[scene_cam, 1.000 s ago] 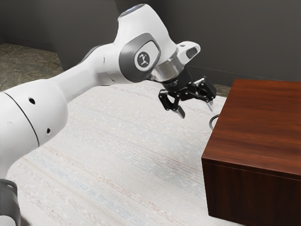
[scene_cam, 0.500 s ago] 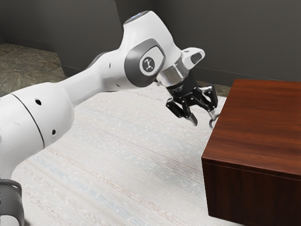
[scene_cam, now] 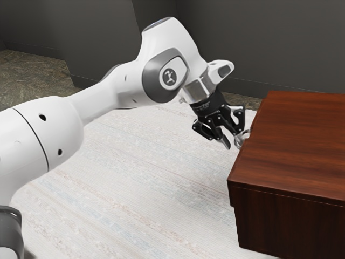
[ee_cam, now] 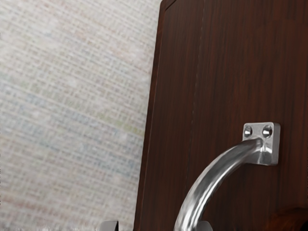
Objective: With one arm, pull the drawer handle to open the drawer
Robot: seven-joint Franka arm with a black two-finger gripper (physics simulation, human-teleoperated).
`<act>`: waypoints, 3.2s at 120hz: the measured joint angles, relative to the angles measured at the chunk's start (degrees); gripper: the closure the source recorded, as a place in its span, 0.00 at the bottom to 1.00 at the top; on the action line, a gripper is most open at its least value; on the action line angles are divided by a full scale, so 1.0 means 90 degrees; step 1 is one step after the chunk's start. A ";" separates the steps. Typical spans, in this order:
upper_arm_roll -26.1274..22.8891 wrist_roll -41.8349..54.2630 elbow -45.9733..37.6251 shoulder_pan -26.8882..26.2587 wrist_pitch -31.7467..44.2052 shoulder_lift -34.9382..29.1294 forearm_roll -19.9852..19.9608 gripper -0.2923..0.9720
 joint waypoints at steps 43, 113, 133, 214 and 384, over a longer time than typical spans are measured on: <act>0.0039 0.0076 -0.0201 0.0040 -0.0019 -0.0212 -0.0006 0.72; 0.0041 0.0226 -0.0262 0.0383 -0.0055 -0.0293 -0.0021 0.76; 0.0041 0.0280 -0.0275 0.0412 -0.0077 -0.0304 -0.0030 0.77; 0.0058 0.0469 -0.0498 0.0682 -0.0115 -0.0490 -0.0024 0.79; 0.0049 0.0796 -0.0952 0.1210 -0.0049 -0.0820 0.0008 0.79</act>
